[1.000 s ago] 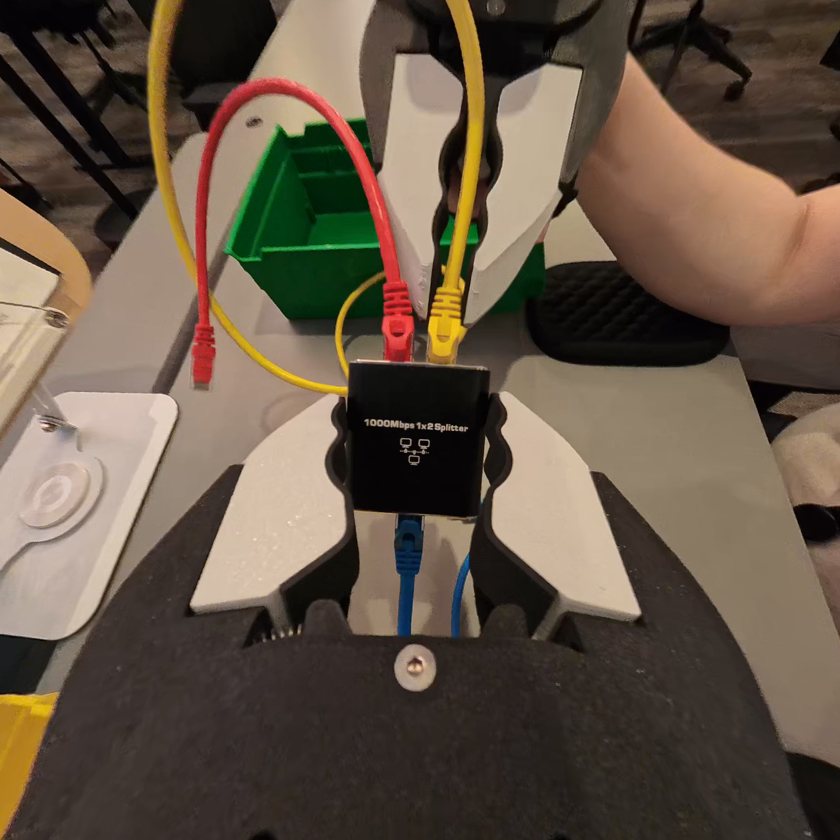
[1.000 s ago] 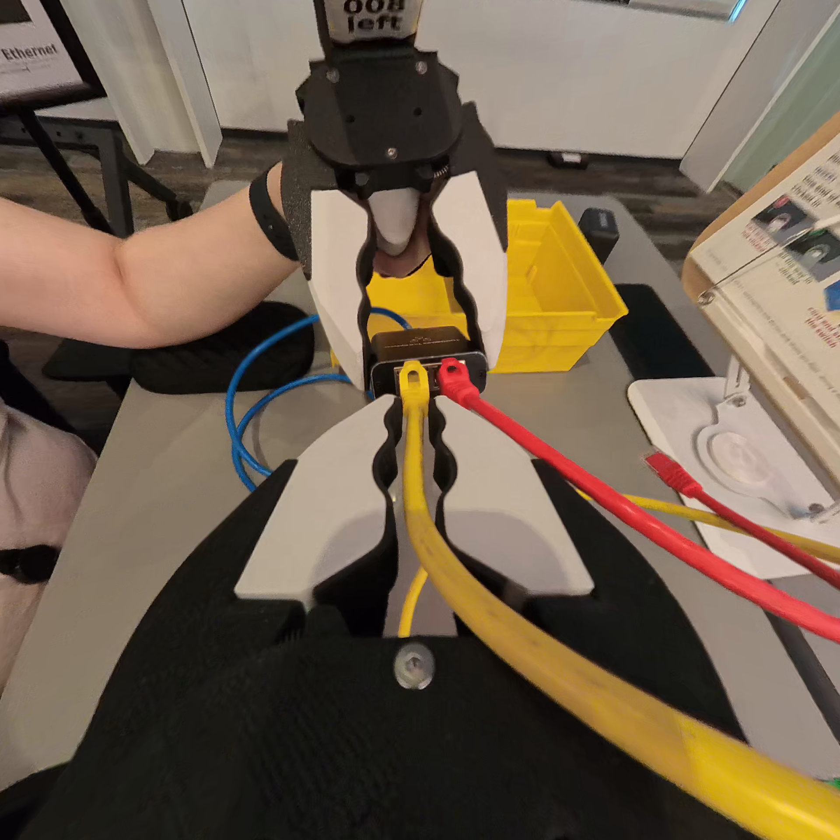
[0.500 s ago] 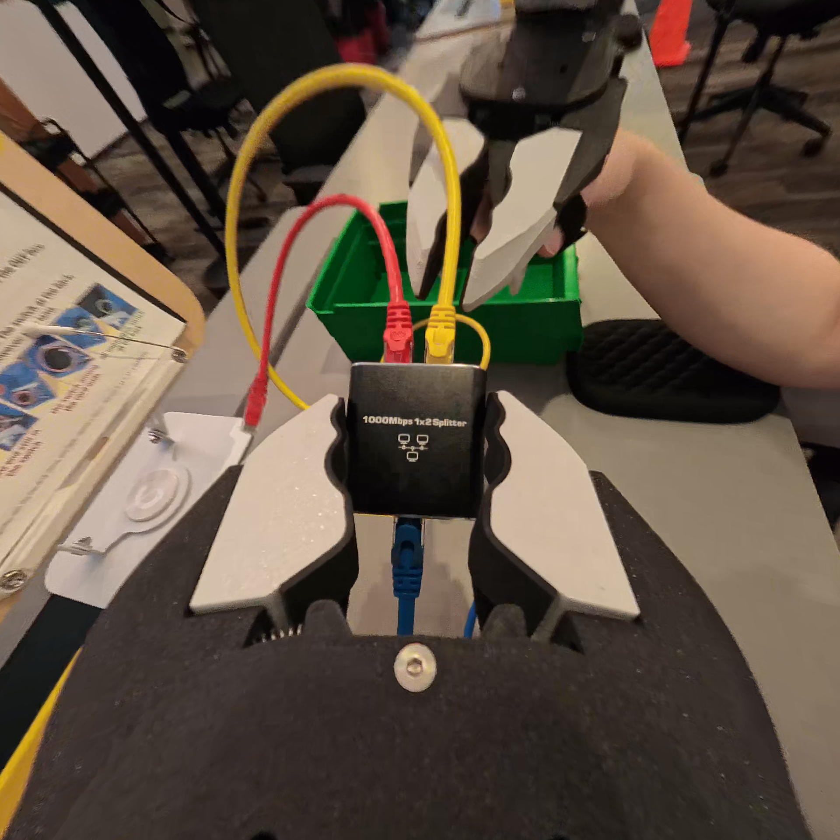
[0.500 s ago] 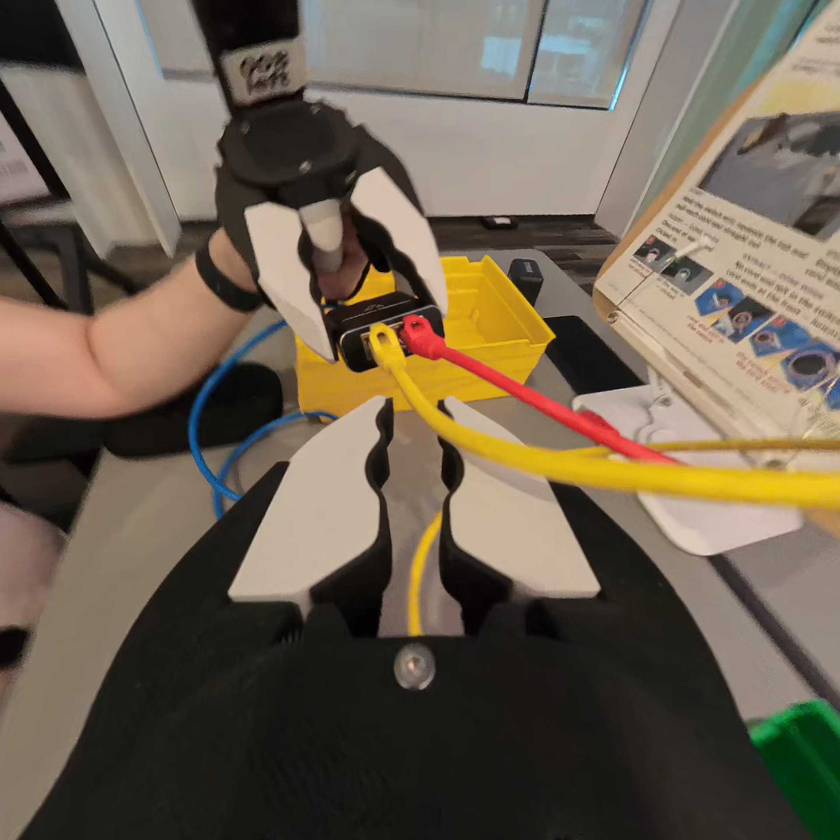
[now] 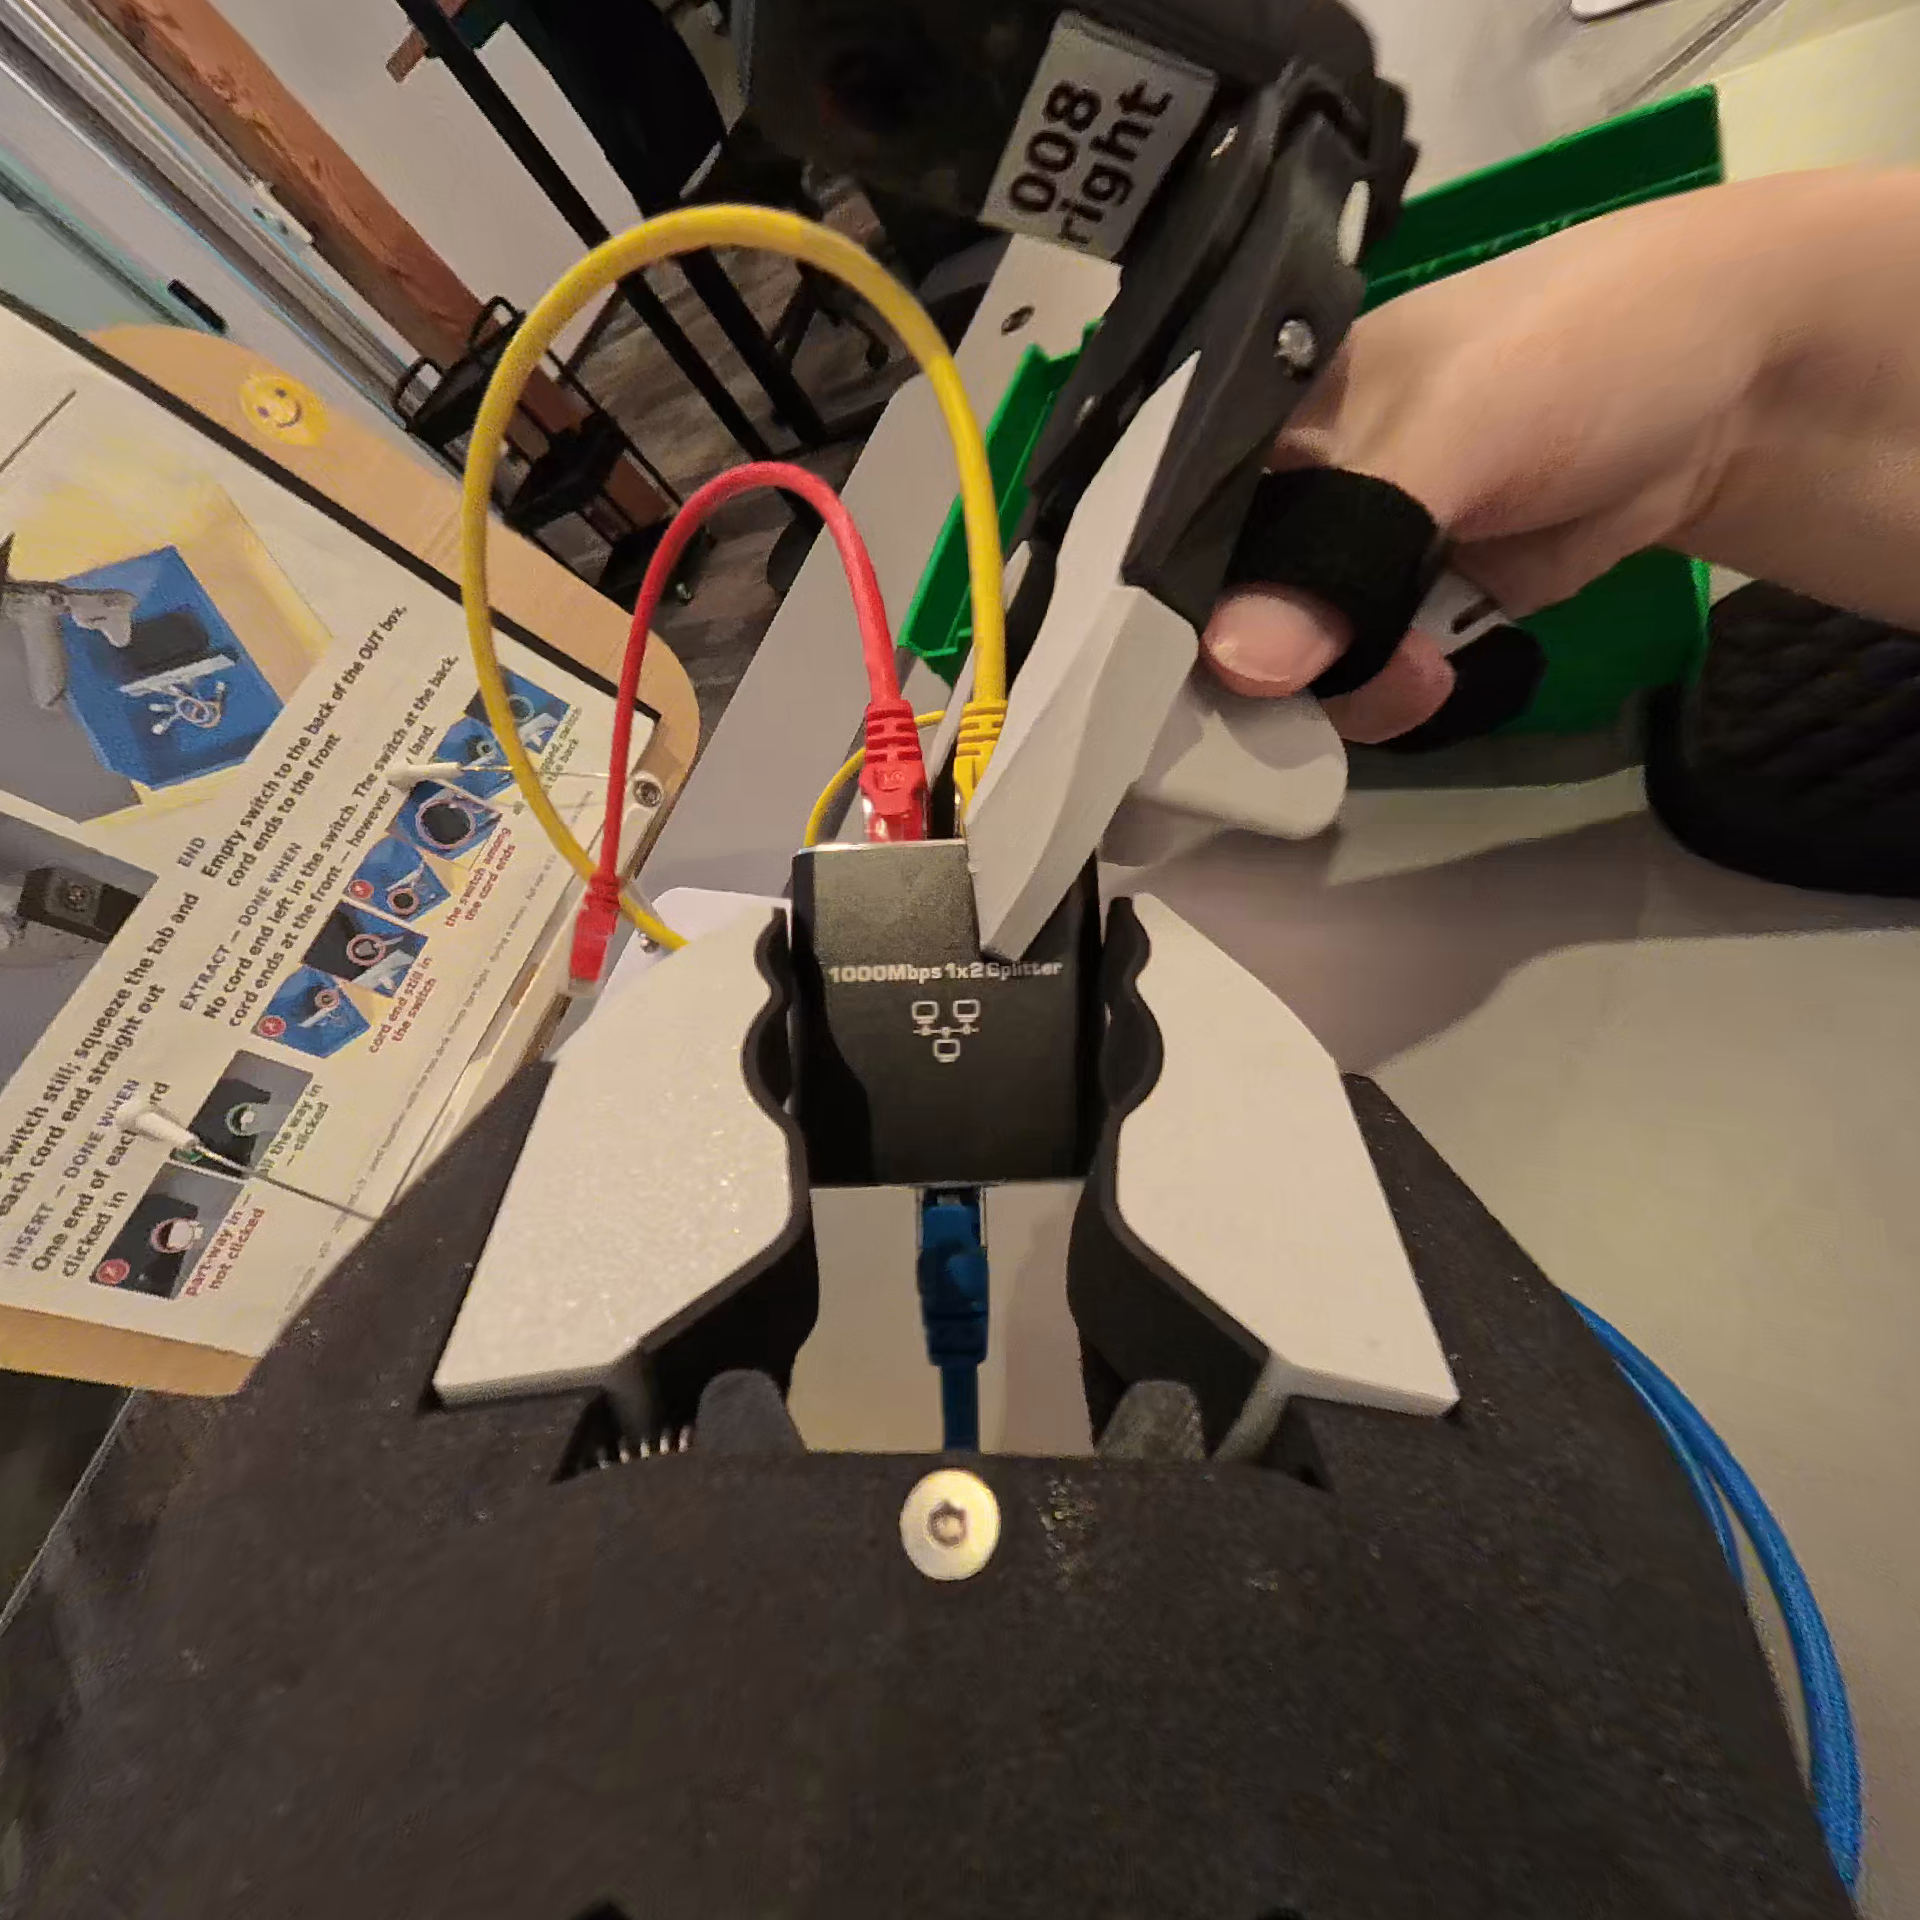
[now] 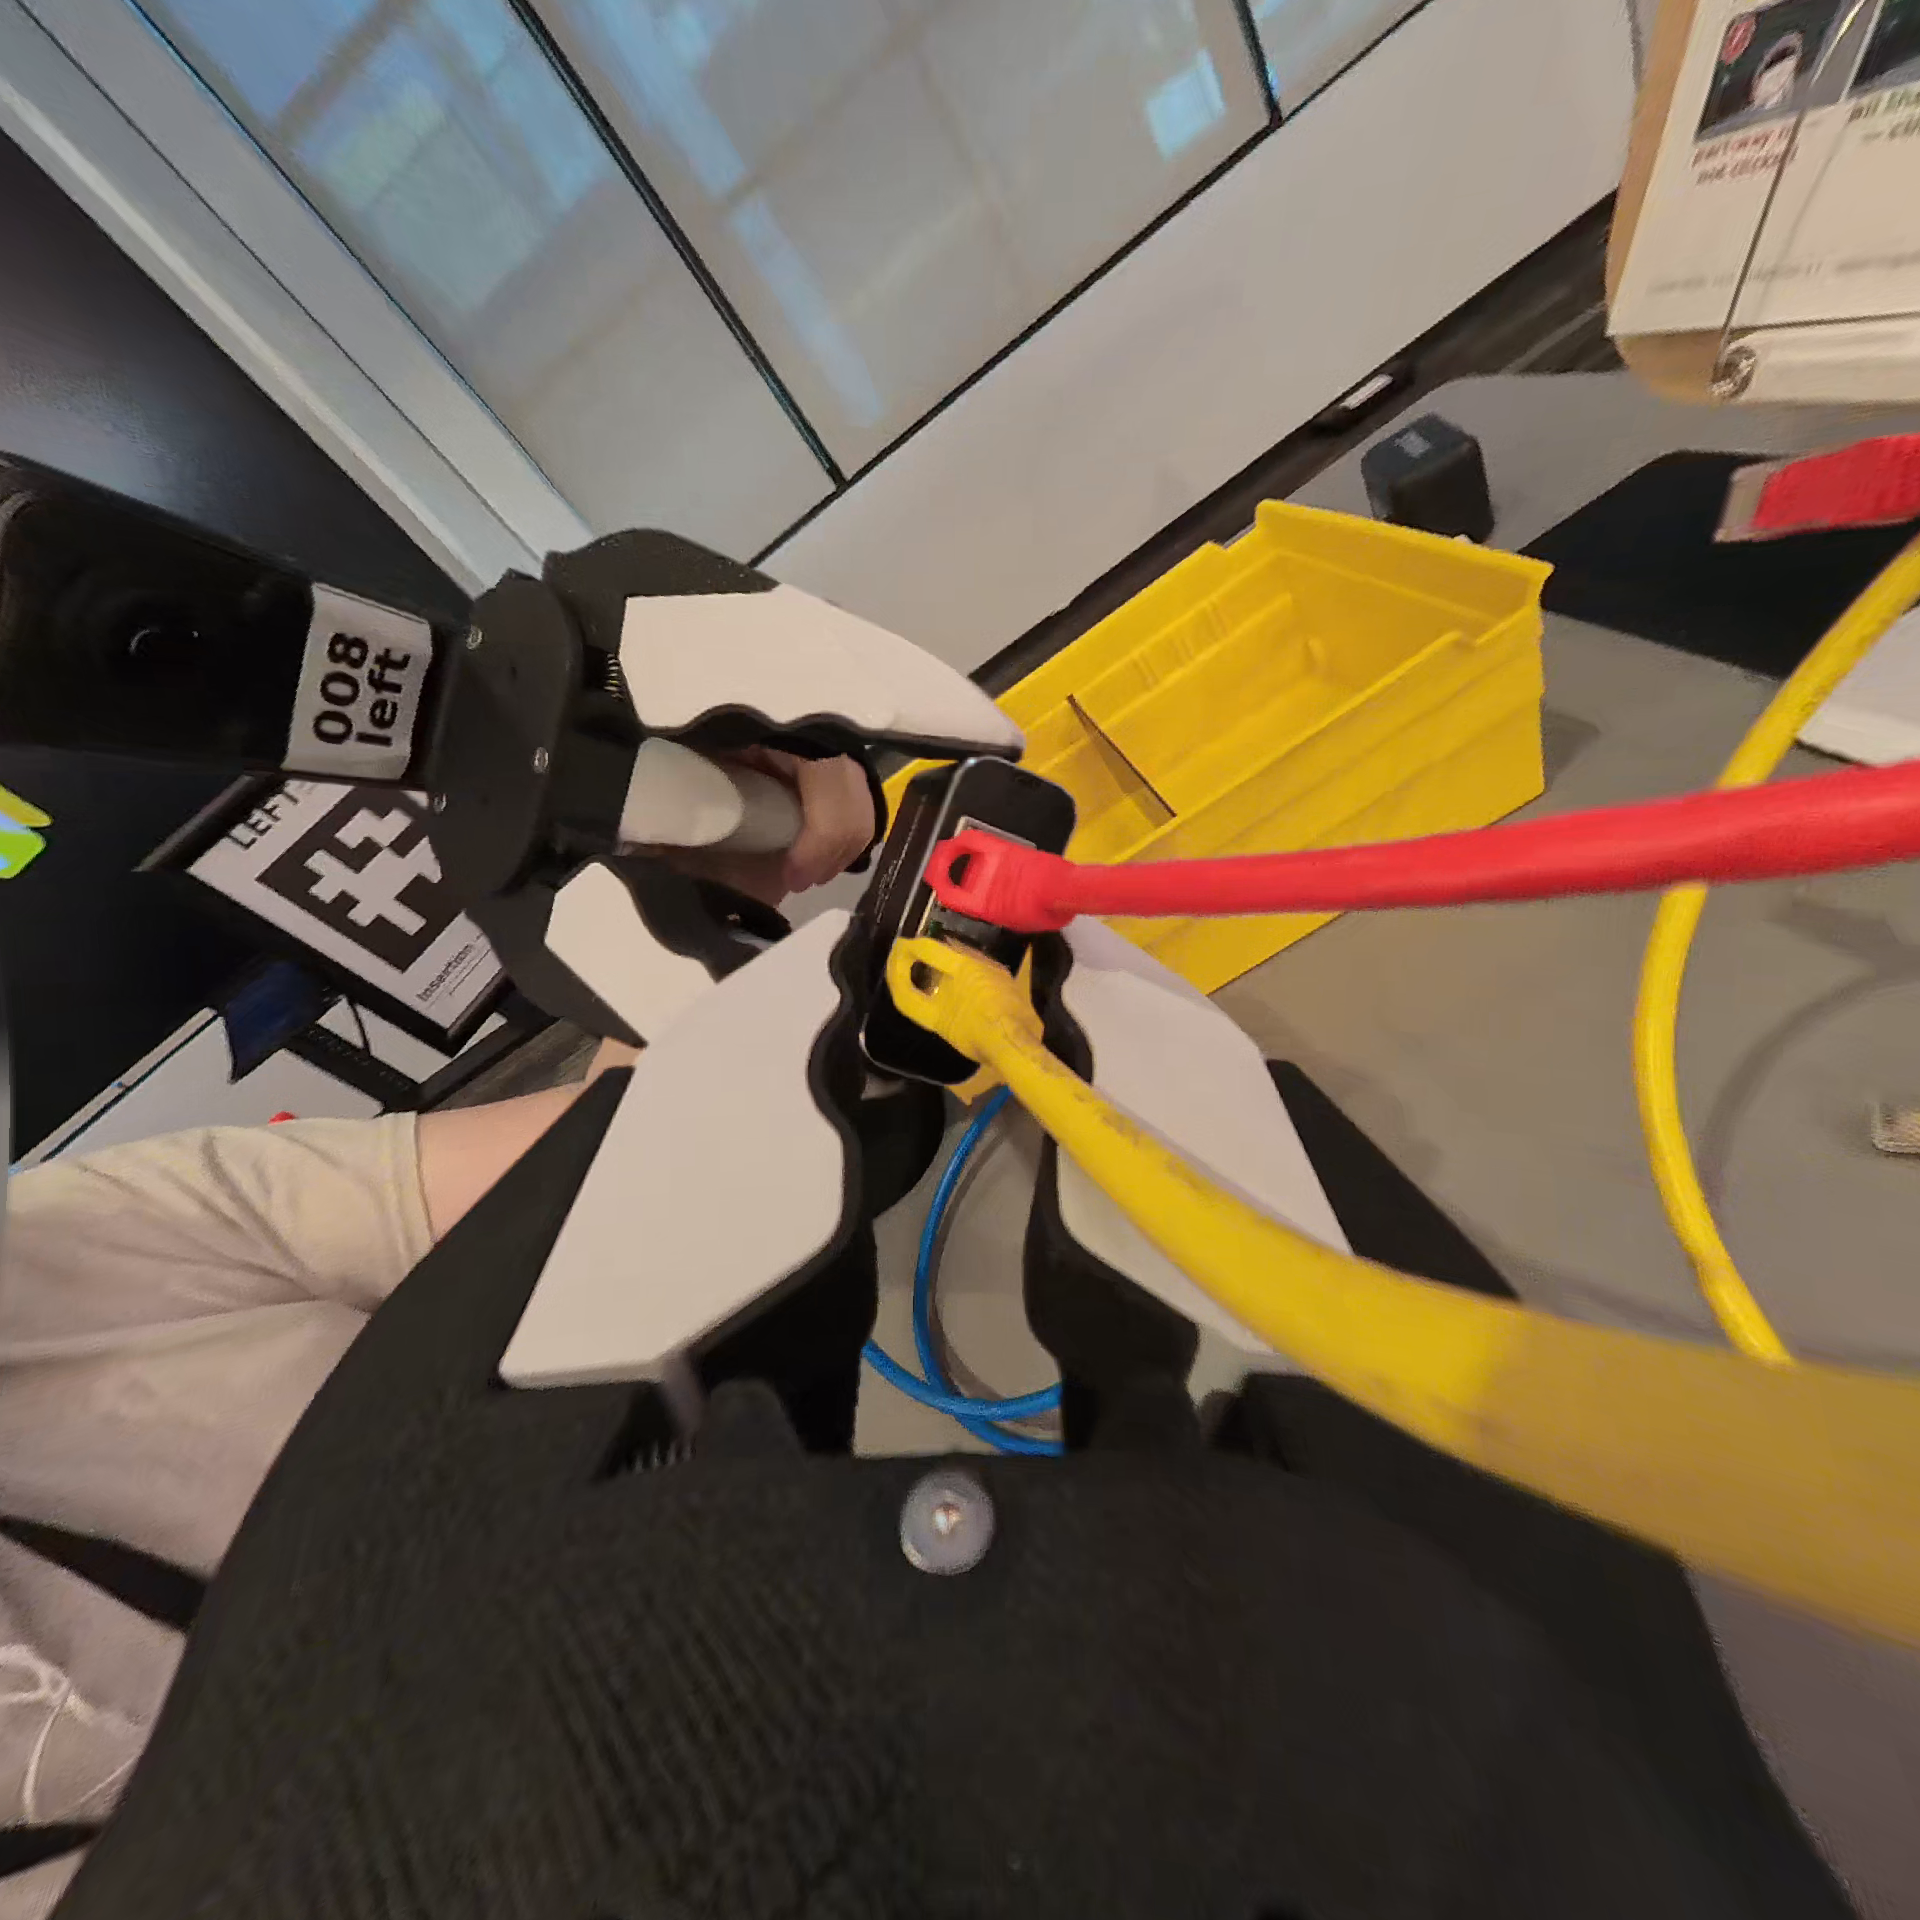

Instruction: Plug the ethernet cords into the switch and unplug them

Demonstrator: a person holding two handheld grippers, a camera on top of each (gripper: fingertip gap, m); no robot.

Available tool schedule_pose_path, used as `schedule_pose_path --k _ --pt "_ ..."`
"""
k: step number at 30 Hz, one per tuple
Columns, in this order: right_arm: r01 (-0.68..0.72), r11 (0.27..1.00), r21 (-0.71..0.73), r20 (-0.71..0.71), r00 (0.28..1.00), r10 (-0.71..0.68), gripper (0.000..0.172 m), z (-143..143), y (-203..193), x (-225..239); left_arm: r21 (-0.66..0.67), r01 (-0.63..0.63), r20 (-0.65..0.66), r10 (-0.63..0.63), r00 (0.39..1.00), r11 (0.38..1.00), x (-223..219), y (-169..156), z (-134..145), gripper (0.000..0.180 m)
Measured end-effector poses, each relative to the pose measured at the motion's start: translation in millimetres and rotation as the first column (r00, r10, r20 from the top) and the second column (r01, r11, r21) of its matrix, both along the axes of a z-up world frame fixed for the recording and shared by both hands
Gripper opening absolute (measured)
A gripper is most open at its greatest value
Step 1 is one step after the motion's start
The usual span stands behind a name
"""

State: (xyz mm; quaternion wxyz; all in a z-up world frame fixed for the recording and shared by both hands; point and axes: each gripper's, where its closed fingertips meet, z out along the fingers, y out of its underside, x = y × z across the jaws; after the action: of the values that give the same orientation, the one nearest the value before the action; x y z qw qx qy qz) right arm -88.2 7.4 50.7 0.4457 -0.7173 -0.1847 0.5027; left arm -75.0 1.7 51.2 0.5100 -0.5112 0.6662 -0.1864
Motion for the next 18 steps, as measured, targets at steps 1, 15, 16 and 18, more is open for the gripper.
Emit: schedule_pose_path --k 1,15,16,18 --pt "-0.004 1.0 -0.003 0.001 1.0 0.004 0.029 -1.2 0.2 3.0 -0.002 0.007 0.008 -0.007 1.0 1.0 -0.5 -1.9 0.8 0.055" --pt "-0.15 0.943 0.298 0.138 0.984 0.113 0.026 15.8 -26.4 3.2 -0.571 0.291 0.151 -0.25 0.956 0.768 -15.5 -20.2 -9.7 0.048" --pt "-0.172 0.935 0.309 0.151 0.98 0.131 0.026 15.2 -29.5 1.5 -0.57 0.319 0.147 -0.287 0.946 0.757 -13.2 -27.5 -12.1 0.04" --pt "-0.188 0.922 0.337 0.141 0.979 0.148 0.026 19.6 -34.4 2.5 -0.587 0.387 0.18 -0.352 0.919 0.711 -9.6 -40.1 -9.0 0.031"
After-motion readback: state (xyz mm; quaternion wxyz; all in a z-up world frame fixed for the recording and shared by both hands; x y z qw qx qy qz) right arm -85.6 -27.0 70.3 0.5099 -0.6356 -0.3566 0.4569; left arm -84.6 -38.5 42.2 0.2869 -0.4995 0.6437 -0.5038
